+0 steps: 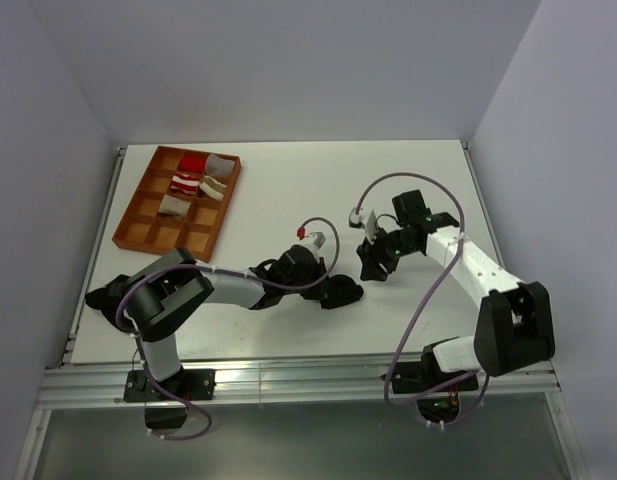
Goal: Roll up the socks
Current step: Roll the sock at the center of the board.
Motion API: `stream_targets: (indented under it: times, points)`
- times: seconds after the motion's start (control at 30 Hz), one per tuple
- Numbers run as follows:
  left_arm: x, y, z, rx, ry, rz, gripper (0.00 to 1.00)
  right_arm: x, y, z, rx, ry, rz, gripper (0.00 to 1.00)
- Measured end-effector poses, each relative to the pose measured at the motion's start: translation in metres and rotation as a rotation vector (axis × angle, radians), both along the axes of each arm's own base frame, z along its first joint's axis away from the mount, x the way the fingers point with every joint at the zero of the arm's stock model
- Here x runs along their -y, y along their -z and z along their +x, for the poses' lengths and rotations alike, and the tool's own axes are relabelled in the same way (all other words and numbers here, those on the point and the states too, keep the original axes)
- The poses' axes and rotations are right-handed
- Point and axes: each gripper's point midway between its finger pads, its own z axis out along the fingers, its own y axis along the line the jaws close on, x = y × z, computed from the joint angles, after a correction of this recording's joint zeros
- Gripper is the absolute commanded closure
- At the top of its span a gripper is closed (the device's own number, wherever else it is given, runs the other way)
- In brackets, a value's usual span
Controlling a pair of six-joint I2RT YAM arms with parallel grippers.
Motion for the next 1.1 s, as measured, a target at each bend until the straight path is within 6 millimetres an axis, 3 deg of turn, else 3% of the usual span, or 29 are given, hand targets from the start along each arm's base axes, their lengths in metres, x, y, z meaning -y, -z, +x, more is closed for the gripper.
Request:
stream_targets:
  times: [0.33, 0.8, 1.1]
  points:
    - [0.008, 0.005, -0.009, -0.167, 0.113, -0.069, 1.0, -0.019, 0.038, -0.059, 0.189, -0.237, -0.096, 0.38]
    - [0.011, 0.008, -0.023, -0.318, 0.182, -0.137, 1.0, -0.036, 0.055, -0.052, 0.344, -0.328, -0.178, 0.39]
    - [0.01, 0.009, -0.024, -0.35, 0.184, -0.147, 1.0, -0.039, 0.053, -0.057, 0.357, -0.35, -0.179, 0.39]
